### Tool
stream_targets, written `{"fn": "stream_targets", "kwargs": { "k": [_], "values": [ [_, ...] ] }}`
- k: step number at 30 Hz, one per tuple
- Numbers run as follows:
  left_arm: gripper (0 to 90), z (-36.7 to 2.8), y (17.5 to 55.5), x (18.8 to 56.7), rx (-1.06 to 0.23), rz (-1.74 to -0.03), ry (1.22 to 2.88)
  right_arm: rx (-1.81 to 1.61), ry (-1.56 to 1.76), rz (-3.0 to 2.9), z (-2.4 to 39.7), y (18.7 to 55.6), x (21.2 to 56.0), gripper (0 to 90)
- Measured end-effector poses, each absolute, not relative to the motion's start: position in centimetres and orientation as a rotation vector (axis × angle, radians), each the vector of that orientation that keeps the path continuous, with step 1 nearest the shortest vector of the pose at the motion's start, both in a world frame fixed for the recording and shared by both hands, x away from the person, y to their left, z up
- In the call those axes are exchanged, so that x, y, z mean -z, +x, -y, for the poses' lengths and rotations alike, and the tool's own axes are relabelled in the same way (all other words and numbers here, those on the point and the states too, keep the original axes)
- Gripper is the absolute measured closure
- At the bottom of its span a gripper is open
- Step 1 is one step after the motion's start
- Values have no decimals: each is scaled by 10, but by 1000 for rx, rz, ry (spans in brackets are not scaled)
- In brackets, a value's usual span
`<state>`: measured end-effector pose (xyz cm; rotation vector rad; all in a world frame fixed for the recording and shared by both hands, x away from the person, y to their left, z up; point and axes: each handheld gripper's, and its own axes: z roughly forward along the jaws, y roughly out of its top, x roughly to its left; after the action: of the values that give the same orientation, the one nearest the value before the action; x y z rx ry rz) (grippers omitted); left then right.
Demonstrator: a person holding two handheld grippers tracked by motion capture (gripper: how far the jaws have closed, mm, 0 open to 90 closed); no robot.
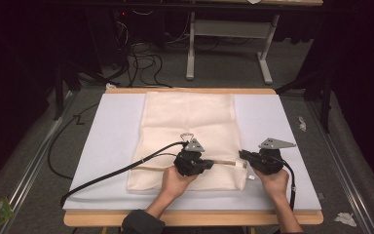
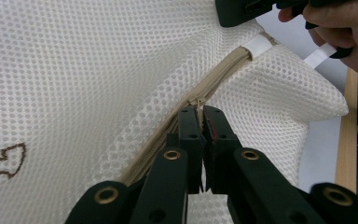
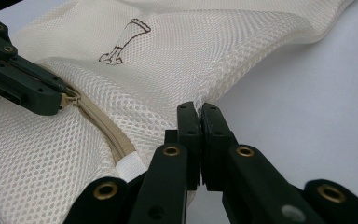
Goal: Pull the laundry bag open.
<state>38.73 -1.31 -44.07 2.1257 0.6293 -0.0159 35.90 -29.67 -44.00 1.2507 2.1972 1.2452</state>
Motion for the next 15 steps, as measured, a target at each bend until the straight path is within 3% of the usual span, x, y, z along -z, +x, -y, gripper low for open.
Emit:
{"fn": "stream_targets", "kwargs": {
  "k": [15],
  "values": [
    [870, 4, 387, 439, 7, -633, 2111, -1224, 1259, -2202, 295, 362, 440, 892]
  ]
}}
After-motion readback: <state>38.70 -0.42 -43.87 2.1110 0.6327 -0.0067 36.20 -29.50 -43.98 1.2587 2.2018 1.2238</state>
